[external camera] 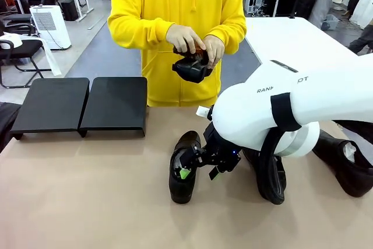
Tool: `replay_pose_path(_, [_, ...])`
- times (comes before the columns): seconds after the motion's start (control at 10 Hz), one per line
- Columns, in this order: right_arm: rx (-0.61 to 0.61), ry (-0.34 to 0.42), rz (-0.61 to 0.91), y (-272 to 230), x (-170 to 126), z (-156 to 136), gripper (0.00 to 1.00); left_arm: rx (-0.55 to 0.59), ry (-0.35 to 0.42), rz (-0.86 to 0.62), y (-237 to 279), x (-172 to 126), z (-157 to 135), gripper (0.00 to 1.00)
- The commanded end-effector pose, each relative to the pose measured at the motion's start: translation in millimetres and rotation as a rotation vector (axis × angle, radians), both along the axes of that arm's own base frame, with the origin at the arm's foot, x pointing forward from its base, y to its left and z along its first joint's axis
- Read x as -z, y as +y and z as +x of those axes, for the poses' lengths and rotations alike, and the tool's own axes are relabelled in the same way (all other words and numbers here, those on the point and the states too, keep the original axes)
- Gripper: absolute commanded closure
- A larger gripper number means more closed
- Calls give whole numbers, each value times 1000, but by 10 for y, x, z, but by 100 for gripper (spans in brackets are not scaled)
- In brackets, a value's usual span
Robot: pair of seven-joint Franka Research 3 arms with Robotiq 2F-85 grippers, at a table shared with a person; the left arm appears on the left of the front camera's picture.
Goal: Organize the shoes by placing them on the stand.
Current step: Pick up one Shoe and place it in the middle of the table, then place the Shoe from the middle of the table onto the Shoes Stand.
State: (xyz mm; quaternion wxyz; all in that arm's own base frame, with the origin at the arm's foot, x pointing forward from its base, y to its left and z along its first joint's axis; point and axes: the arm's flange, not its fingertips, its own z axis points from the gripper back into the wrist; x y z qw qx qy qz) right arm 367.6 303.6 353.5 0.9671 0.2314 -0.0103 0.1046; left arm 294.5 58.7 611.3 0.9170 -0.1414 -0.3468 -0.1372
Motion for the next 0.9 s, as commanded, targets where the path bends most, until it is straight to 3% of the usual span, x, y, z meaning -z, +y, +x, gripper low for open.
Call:
replay_pose_path(0.0, [16,-9,7,40,-36,35,0,15,-5,-6,5,0,-7,0])
replay_pose_path(0.8, [16,-9,7,40,-36,35,0,15,-5,-6,5,0,-7,0])
